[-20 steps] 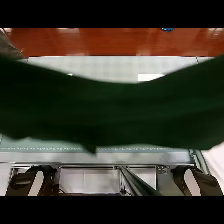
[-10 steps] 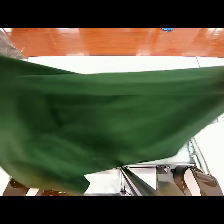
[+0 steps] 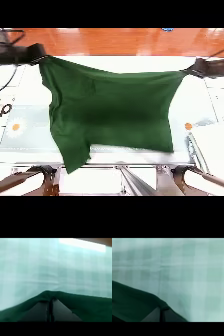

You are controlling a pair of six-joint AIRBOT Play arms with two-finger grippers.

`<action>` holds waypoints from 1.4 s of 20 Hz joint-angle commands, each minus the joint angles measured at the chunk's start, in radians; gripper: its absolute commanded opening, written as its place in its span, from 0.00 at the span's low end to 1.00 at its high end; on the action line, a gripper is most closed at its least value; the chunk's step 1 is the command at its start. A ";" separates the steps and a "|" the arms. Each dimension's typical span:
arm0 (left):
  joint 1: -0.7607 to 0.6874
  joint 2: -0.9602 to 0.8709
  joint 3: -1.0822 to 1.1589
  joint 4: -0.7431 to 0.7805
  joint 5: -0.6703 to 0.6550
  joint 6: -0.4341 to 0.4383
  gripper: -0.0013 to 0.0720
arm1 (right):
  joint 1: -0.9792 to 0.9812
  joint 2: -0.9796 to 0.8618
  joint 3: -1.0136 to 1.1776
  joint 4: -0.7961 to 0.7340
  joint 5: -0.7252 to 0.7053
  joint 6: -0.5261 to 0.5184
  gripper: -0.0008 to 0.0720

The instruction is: Fold the shirts.

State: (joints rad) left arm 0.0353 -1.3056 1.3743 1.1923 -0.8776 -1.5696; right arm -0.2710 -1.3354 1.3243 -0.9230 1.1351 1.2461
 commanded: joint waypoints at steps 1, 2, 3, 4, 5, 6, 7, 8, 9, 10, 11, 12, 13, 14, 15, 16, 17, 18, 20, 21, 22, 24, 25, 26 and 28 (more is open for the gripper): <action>0.024 -0.306 0.155 -0.122 0.051 0.012 0.04 | 0.042 -0.357 0.200 0.064 -0.072 0.033 0.04; 0.031 -0.366 0.207 -0.147 0.040 0.003 0.04 | 0.051 -0.423 0.270 0.073 -0.071 0.067 0.04; 0.037 -0.411 0.247 -0.162 0.027 -0.024 0.04 | 0.053 -0.477 0.336 0.076 -0.071 0.095 0.04; 0.046 -0.449 0.281 -0.174 0.011 -0.047 0.04 | 0.056 -0.514 0.391 0.076 -0.071 0.124 0.04; 0.054 -0.474 0.301 -0.183 -0.006 -0.049 0.04 | 0.057 -0.534 0.428 0.076 -0.067 0.137 0.04; 0.061 -0.491 0.310 -0.184 -0.026 -0.050 0.04 | 0.056 -0.543 0.452 0.076 -0.057 0.138 0.04; 0.070 -0.497 0.310 -0.184 -0.051 -0.051 0.04 | 0.056 -0.543 0.462 0.076 -0.040 0.138 0.04; 0.082 -0.498 0.310 -0.183 -0.087 -0.046 0.04 | 0.053 -0.543 0.469 0.076 -0.010 0.134 0.04; 0.098 -0.496 0.310 -0.184 -0.126 -0.037 0.04 | 0.046 -0.543 0.470 0.077 0.032 0.126 0.04; 0.118 -0.492 0.310 -0.184 -0.177 -0.028 0.04 | 0.036 -0.543 0.470 0.076 0.105 0.114 0.04; 0.139 -0.487 0.311 -0.185 -0.237 -0.011 0.04 | 0.031 -0.543 0.470 0.071 0.182 0.098 0.04; 0.160 -0.480 0.310 -0.184 -0.314 0.025 0.04 | 0.028 -0.542 0.469 0.062 0.254 0.090 0.04; 0.175 -0.476 0.309 -0.183 -0.380 0.088 0.04 | 0.027 -0.537 0.468 0.027 0.311 0.090 0.04; 0.187 -0.477 0.306 -0.169 -0.443 0.177 0.04 | 0.028 -0.531 0.467 -0.031 0.341 0.098 0.04; 0.194 -0.478 0.292 -0.143 -0.488 0.200 0.04 | 0.029 -0.524 0.461 -0.080 0.351 0.121 0.04; 0.200 -0.477 0.272 -0.134 -0.509 0.196 0.04 | 0.031 -0.516 0.446 -0.124 0.352 0.156 0.04; 0.201 -0.478 0.252 -0.138 -0.531 0.196 0.04 | 0.031 -0.510 0.431 -0.146 0.360 0.180 0.04; 0.201 -0.478 0.230 -0.138 -0.554 0.196 0.04 | 0.031 -0.502 0.411 -0.154 0.366 0.196 0.04; 0.201 -0.478 0.193 -0.137 -0.614 0.196 0.04 | 0.029 -0.489 0.381 -0.159 0.375 0.210 0.04; 0.201 -0.478 0.177 -0.137 -0.643 0.196 0.04 | 0.030 -0.489 0.372 -0.158 0.396 0.209 0.04; 0.201 -0.477 0.162 -0.137 -0.664 0.197 0.04 | 0.036 -0.489 0.359 -0.158 0.421 0.209 0.04; 0.199 -0.477 0.146 -0.137 -0.679 0.196 0.04 | 0.038 -0.489 0.335 -0.161 0.450 0.206 0.04; 0.198 -0.477 0.146 -0.137 -0.679 0.196 0.04 | 0.037 -0.489 0.327 -0.162 0.455 0.206 0.04; 0.197 -0.477 0.146 -0.135 -0.680 0.196 0.04 | 0.037 -0.489 0.320 -0.165 0.459 0.206 0.04; 0.196 -0.477 0.143 -0.134 -0.686 0.196 0.04 | 0.038 -0.489 0.312 -0.192 0.469 0.208 0.04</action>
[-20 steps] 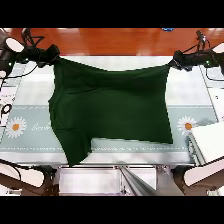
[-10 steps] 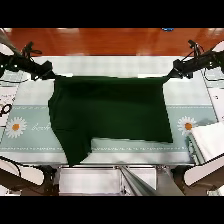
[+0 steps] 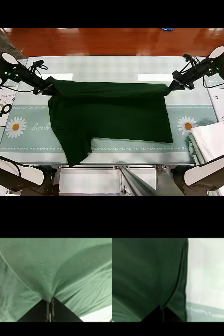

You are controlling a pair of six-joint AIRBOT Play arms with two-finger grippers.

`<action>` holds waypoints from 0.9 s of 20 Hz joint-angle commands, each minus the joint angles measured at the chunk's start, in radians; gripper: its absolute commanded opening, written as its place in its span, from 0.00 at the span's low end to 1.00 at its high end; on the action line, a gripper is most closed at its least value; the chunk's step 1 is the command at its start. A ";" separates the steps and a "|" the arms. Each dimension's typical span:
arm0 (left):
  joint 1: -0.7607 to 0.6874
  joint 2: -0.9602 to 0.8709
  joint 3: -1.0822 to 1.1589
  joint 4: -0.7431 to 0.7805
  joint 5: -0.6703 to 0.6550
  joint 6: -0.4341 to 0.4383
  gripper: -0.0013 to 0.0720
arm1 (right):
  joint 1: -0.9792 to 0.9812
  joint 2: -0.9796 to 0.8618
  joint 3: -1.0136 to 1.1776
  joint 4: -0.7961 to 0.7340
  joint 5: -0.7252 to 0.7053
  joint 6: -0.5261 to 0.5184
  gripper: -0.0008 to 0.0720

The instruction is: Fold the shirts.

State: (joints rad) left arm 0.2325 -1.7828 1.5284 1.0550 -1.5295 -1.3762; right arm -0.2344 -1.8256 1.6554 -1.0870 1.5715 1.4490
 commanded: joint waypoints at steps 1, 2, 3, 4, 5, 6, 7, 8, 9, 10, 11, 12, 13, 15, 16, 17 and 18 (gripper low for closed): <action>-0.001 0.000 -0.014 0.003 -0.035 0.003 0.04 | 0.002 0.001 -0.027 -0.032 0.032 0.005 0.04; -0.001 0.000 -0.016 0.003 -0.035 0.003 0.04 | 0.001 0.001 -0.037 -0.034 0.029 0.005 0.04; 0.000 0.000 -0.018 0.003 -0.035 0.003 0.04 | 0.002 0.001 -0.048 -0.046 0.021 0.005 0.04; 0.000 0.000 -0.018 0.003 -0.035 0.003 0.04 | 0.002 0.001 -0.059 -0.049 0.015 0.005 0.04; 0.000 0.000 -0.018 0.003 -0.038 0.003 0.04 | 0.002 0.001 -0.070 -0.049 0.014 0.002 0.04; 0.002 0.000 -0.018 0.007 -0.043 0.003 0.04 | 0.002 0.001 -0.080 -0.049 0.014 0.002 0.04; 0.004 0.000 -0.018 0.010 -0.048 0.003 0.04 | 0.002 0.001 -0.092 -0.049 0.014 0.002 0.04; 0.005 0.000 -0.018 0.013 -0.058 -0.007 0.14 | 0.002 0.001 -0.103 -0.049 0.015 0.008 0.13; 0.005 0.000 -0.017 0.019 -0.080 -0.016 0.50 | 0.001 0.001 -0.108 -0.050 0.024 0.016 0.48; 0.007 0.002 -0.015 0.033 -0.103 -0.027 0.71 | 0.001 0.006 -0.108 -0.050 0.037 0.011 0.58; 0.016 0.014 -0.014 0.052 -0.119 -0.054 0.71 | -0.006 0.022 -0.108 -0.066 0.040 0.018 0.58; 0.027 0.036 -0.015 0.061 -0.125 -0.053 0.71 | -0.018 0.050 -0.108 -0.099 0.039 0.024 0.58; 0.045 0.074 -0.023 0.072 -0.120 -0.053 0.71 | -0.035 0.086 -0.108 -0.140 0.040 0.034 0.58; 0.092 0.188 -0.103 0.075 -0.052 -0.053 0.71 | -0.083 0.189 -0.171 -0.185 -0.002 0.048 0.58; 0.126 0.265 -0.194 0.075 0.007 -0.053 0.71 | -0.111 0.255 -0.248 -0.170 -0.060 0.055 0.58; 0.165 0.337 -0.297 0.074 0.055 -0.054 0.71 | -0.139 0.336 -0.357 -0.132 -0.138 0.052 0.58; 0.217 0.406 -0.414 0.070 0.092 -0.053 0.71 | -0.160 0.415 -0.470 -0.062 -0.220 0.031 0.58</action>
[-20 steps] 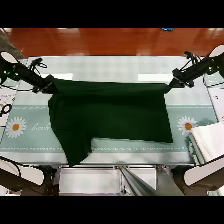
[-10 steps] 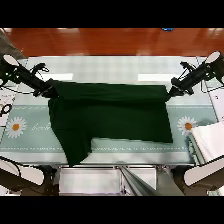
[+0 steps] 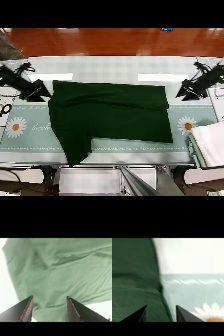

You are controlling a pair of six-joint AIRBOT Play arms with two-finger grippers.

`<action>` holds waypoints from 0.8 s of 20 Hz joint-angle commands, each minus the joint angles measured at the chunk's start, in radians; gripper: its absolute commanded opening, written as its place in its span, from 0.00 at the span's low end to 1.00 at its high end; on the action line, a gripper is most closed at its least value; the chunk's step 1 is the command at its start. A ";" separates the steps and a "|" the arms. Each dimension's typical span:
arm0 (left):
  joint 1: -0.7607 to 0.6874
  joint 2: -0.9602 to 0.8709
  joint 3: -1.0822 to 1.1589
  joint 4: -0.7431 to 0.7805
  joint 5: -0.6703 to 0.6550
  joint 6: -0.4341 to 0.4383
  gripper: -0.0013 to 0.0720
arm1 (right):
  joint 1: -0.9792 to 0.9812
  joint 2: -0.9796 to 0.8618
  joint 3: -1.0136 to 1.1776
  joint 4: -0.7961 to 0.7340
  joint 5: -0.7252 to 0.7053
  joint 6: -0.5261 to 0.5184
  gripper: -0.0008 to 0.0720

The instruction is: Fold the shirts.

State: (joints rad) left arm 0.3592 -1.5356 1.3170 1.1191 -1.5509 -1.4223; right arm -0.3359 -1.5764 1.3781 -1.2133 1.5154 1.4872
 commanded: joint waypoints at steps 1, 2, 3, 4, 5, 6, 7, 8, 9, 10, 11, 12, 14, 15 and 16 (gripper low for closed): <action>0.148 0.215 -0.311 -0.017 0.135 0.003 0.71 | -0.076 0.259 -0.320 0.176 -0.251 -0.085 0.58; 0.213 0.264 -0.418 -0.075 0.145 0.042 0.71 | -0.085 0.347 -0.439 0.270 -0.326 -0.139 0.58; 0.290 0.313 -0.529 -0.157 0.147 0.092 0.71 | -0.087 0.435 -0.558 0.352 -0.383 -0.173 0.58; 0.370 0.357 -0.630 -0.228 0.151 0.136 0.71 | -0.086 0.503 -0.650 0.406 -0.405 -0.206 0.58; 0.443 0.393 -0.713 -0.256 0.157 0.158 0.71 | -0.086 0.560 -0.732 0.457 -0.399 -0.234 0.58; 0.494 0.414 -0.766 -0.245 0.173 0.155 0.71 | -0.086 0.602 -0.793 0.480 -0.389 -0.254 0.58; 0.534 0.427 -0.809 -0.227 0.182 0.143 0.71 | -0.086 0.636 -0.842 0.480 -0.382 -0.259 0.58; 0.544 0.432 -0.836 -0.218 0.182 0.143 0.71 | -0.086 0.657 -0.874 0.476 -0.378 -0.259 0.58; 0.535 0.431 -0.850 -0.221 0.180 0.138 0.71 | -0.086 0.668 -0.895 0.473 -0.371 -0.260 0.58; 0.511 0.431 -0.858 -0.217 0.171 0.135 0.71 | -0.086 0.668 -0.905 0.473 -0.359 -0.267 0.58; 0.483 0.430 -0.865 -0.190 0.171 0.134 0.71 | -0.086 0.668 -0.911 0.471 -0.354 -0.278 0.58; 0.454 0.425 -0.871 -0.153 0.188 0.102 0.71 | -0.086 0.668 -0.912 0.470 -0.355 -0.278 0.58; 0.410 0.419 -0.874 -0.170 0.234 0.093 0.71 | -0.086 0.668 -0.912 0.474 -0.360 -0.278 0.58; 0.388 0.419 -0.874 -0.183 0.244 0.103 0.71 | -0.086 0.668 -0.912 0.475 -0.366 -0.277 0.58; 0.359 0.418 -0.874 -0.180 0.251 0.105 0.71 | -0.086 0.668 -0.912 0.478 -0.372 -0.277 0.58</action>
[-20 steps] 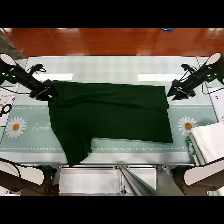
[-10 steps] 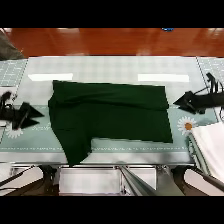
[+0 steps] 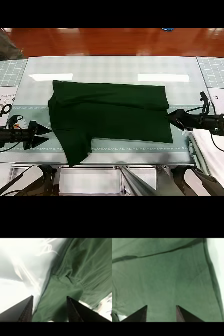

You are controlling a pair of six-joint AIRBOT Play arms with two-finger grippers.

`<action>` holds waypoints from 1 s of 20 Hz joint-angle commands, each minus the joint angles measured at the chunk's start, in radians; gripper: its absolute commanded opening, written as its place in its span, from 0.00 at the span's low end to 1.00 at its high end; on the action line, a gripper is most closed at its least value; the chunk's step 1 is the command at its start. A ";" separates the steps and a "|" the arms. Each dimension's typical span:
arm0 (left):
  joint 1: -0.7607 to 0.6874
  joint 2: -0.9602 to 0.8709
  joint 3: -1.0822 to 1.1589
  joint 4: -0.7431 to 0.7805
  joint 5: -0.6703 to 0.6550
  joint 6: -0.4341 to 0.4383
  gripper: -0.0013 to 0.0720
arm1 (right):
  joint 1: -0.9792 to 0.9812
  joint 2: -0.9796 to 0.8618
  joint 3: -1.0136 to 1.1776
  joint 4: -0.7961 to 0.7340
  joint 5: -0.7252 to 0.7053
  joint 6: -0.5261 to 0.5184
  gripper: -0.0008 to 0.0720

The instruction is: Fold the shirts.

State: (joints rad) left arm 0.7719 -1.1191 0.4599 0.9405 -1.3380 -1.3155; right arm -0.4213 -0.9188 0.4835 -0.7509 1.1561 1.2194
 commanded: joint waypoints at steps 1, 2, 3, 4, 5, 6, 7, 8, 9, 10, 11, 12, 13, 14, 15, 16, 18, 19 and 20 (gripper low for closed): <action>-0.083 -0.006 -0.017 0.006 0.045 -0.002 0.71 | -0.001 0.011 -0.017 0.019 -0.016 -0.009 0.58; -0.105 -0.020 -0.017 0.009 0.053 -0.006 0.71 | -0.001 0.010 -0.017 0.025 -0.018 -0.009 0.58; -0.125 -0.038 -0.017 0.009 0.058 -0.006 0.71 | -0.001 0.010 -0.017 0.033 -0.022 -0.009 0.58; -0.146 -0.061 -0.017 0.008 0.067 -0.006 0.71 | -0.001 0.010 -0.017 0.042 -0.027 -0.009 0.58; -0.167 -0.082 -0.017 -0.005 0.074 -0.005 0.71 | -0.001 0.010 -0.017 0.045 -0.031 -0.009 0.58; -0.196 -0.102 -0.017 -0.020 0.080 -0.002 0.71 | -0.001 0.011 -0.017 0.045 -0.034 -0.008 0.58; -0.231 -0.119 -0.017 -0.025 0.091 -0.002 0.71 | -0.001 0.011 -0.017 0.045 -0.037 -0.004 0.58; -0.265 -0.131 -0.017 -0.025 0.108 -0.002 0.71 | -0.001 0.010 -0.017 0.047 -0.042 0.000 0.58; -0.296 -0.143 -0.014 -0.025 0.124 -0.003 0.70 | -0.001 0.010 -0.017 0.053 -0.043 0.002 0.58; -0.323 -0.152 -0.006 -0.024 0.132 -0.001 0.39 | -0.001 0.011 -0.017 0.060 -0.045 -0.001 0.58; -0.334 -0.153 0.003 -0.027 0.134 0.007 0.05 | -0.002 0.011 -0.017 0.060 -0.041 -0.007 0.58; -0.337 -0.150 0.017 -0.037 0.128 0.025 0.04 | -0.002 0.011 -0.013 0.041 -0.031 -0.013 0.58; -0.335 -0.149 0.033 -0.035 0.109 0.026 0.04 | -0.004 0.011 -0.005 0.004 -0.014 -0.008 0.58; -0.331 -0.148 0.047 -0.035 0.085 0.035 0.04 | -0.026 0.011 -0.005 -0.030 0.005 0.004 0.58; -0.329 -0.145 0.059 -0.035 0.064 0.040 0.04 | -0.058 0.011 -0.005 -0.077 0.021 0.027 0.58; -0.329 -0.143 0.068 -0.036 0.053 0.040 0.04 | -0.093 0.011 -0.005 -0.142 0.047 0.061 0.58; -0.329 -0.143 0.079 -0.043 0.040 0.036 0.04 | -0.162 0.011 -0.005 -0.242 0.095 0.122 0.58; -0.330 -0.143 0.081 -0.043 0.035 0.036 0.04 | -0.194 0.011 -0.008 -0.258 0.119 0.123 0.58; -0.330 -0.143 0.080 -0.043 0.035 0.037 0.04 | -0.225 0.011 -0.014 -0.263 0.146 0.122 0.58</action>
State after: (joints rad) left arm 0.4450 -1.2625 0.5274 0.9142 -1.2640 -1.2827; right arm -0.5682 -0.9089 0.4747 -0.9180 1.2240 1.3006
